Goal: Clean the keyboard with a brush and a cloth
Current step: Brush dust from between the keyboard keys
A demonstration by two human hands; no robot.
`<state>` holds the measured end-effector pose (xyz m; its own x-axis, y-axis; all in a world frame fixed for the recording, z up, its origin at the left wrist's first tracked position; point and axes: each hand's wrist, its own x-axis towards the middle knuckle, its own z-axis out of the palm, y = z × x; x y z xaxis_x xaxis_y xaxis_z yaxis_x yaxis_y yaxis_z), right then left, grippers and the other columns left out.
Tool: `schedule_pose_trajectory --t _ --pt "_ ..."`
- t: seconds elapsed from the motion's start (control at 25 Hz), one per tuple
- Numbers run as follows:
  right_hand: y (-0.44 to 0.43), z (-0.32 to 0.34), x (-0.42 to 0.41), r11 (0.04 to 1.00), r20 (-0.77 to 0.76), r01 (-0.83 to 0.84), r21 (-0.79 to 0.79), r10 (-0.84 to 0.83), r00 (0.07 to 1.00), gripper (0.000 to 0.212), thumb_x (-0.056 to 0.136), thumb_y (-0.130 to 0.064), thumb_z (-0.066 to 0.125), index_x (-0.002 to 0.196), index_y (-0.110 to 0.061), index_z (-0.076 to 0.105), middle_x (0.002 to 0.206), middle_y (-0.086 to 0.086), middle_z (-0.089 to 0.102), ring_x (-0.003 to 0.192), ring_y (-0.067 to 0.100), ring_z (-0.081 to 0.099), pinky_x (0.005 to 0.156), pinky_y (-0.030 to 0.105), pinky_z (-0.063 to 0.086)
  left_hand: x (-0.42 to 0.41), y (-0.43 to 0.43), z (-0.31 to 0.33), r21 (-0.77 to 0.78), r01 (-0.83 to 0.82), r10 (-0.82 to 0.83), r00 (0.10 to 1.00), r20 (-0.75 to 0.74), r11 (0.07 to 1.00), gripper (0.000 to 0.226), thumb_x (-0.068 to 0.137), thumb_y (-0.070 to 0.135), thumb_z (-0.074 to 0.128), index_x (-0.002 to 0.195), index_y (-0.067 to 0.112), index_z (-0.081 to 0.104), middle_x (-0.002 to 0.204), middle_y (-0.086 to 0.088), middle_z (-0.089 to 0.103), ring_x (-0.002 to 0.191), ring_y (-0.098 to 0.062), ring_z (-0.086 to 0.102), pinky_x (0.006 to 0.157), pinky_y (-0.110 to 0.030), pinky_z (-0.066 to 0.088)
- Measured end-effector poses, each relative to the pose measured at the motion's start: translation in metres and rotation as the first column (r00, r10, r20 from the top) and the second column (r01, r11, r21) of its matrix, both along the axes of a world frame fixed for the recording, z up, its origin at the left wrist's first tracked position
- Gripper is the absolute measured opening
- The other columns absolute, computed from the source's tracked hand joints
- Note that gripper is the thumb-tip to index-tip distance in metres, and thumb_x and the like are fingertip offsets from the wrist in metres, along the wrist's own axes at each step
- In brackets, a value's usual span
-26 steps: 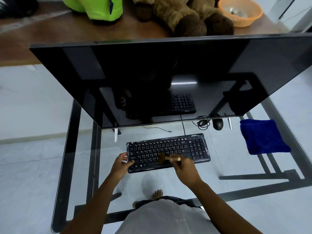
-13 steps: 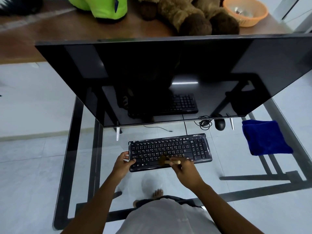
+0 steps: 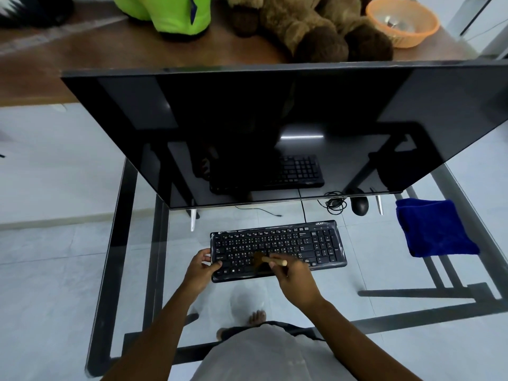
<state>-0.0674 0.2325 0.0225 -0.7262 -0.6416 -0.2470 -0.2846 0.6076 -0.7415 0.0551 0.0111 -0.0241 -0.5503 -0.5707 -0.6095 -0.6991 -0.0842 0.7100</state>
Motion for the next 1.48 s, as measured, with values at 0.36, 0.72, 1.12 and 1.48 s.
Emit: schedule_pose_trajectory --t 0.36,0.72,1.12,1.48 --pt "-0.018 0.001 0.006 0.997 0.017 -0.073 -0.030 0.074 0.997 0.024 0.095 -0.025 0.058 0.115 -0.020 0.070 0.108 -0.021 0.064 0.072 -0.019 0.056 0.069 0.001 0.042 0.001 -0.001 0.000 -0.001 0.020 -0.020 1.000 0.006 1.000 0.041 0.086 0.013 0.066 0.125 0.014 0.051 0.110 -0.007 0.055 0.083 -0.014 0.056 0.062 -0.023 0.044" --pt "-0.012 -0.001 0.007 0.999 0.012 -0.014 -0.044 0.015 1.000 0.023 0.094 -0.026 0.059 0.114 -0.020 0.070 0.098 -0.014 0.070 0.062 -0.012 0.058 0.059 0.005 0.042 0.002 0.000 -0.006 -0.022 0.026 -0.025 0.999 0.021 0.999 0.042 0.086 0.015 0.067 0.125 0.015 0.050 0.111 -0.007 0.056 0.080 -0.013 0.057 0.062 -0.025 0.048" --pt "0.045 -0.008 -0.014 0.987 -0.051 0.159 0.020 -0.158 0.986 0.023 0.091 -0.026 0.064 0.111 -0.017 0.070 0.082 -0.004 0.073 0.062 0.006 0.062 0.059 0.017 0.048 0.000 0.000 -0.026 -0.082 0.022 -0.018 0.999 0.050 0.996 0.051 0.079 0.041 0.073 0.119 0.022 0.050 0.111 -0.010 0.057 0.090 -0.025 0.063 0.067 -0.038 0.058" --pt "0.053 -0.011 -0.008 0.973 -0.063 0.229 0.013 -0.227 0.972 0.020 0.092 -0.032 0.061 0.108 -0.026 0.071 0.087 -0.010 0.073 0.057 0.008 0.059 0.056 0.020 0.048 -0.008 0.001 -0.048 -0.193 0.054 -0.024 0.988 0.153 0.980 0.071 0.062 0.059 0.077 0.116 0.023 0.049 0.112 -0.008 0.052 0.104 -0.032 0.056 0.090 -0.050 0.051"
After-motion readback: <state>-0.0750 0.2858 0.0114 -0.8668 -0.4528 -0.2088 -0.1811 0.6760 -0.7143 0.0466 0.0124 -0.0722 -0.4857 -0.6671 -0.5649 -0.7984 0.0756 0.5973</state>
